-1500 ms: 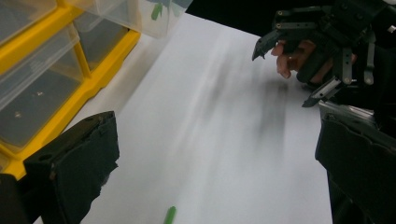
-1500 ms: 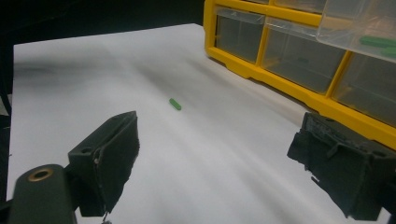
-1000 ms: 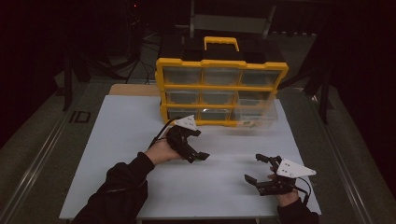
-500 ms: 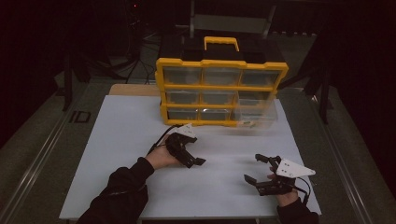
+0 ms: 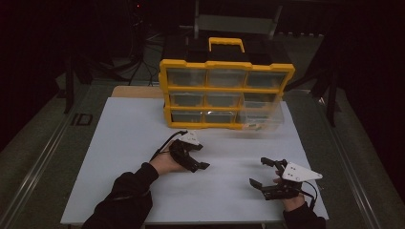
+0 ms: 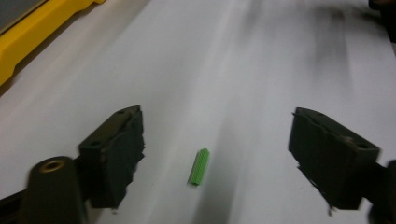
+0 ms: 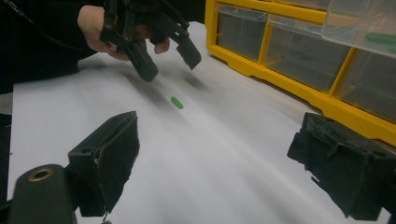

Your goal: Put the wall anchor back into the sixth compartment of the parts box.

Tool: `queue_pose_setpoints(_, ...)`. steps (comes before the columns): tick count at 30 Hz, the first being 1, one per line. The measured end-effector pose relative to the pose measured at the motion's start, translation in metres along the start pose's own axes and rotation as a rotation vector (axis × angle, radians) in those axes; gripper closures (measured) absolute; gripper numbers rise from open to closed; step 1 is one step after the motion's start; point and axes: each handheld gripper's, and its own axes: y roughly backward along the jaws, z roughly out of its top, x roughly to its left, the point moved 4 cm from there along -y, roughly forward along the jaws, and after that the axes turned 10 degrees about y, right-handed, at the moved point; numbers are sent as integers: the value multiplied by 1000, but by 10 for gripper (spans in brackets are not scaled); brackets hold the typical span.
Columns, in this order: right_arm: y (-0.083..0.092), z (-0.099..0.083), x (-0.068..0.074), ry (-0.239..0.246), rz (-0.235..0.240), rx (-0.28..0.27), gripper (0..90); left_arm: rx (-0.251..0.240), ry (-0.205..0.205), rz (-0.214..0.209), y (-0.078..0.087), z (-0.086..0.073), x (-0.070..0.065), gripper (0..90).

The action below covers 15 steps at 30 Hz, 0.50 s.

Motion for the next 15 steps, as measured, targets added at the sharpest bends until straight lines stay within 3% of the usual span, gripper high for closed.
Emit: queue_pose_setpoints(15, 0, 0, 0, 3, 0, 1, 127, 72, -31, 33, -13, -9, 5, 501)
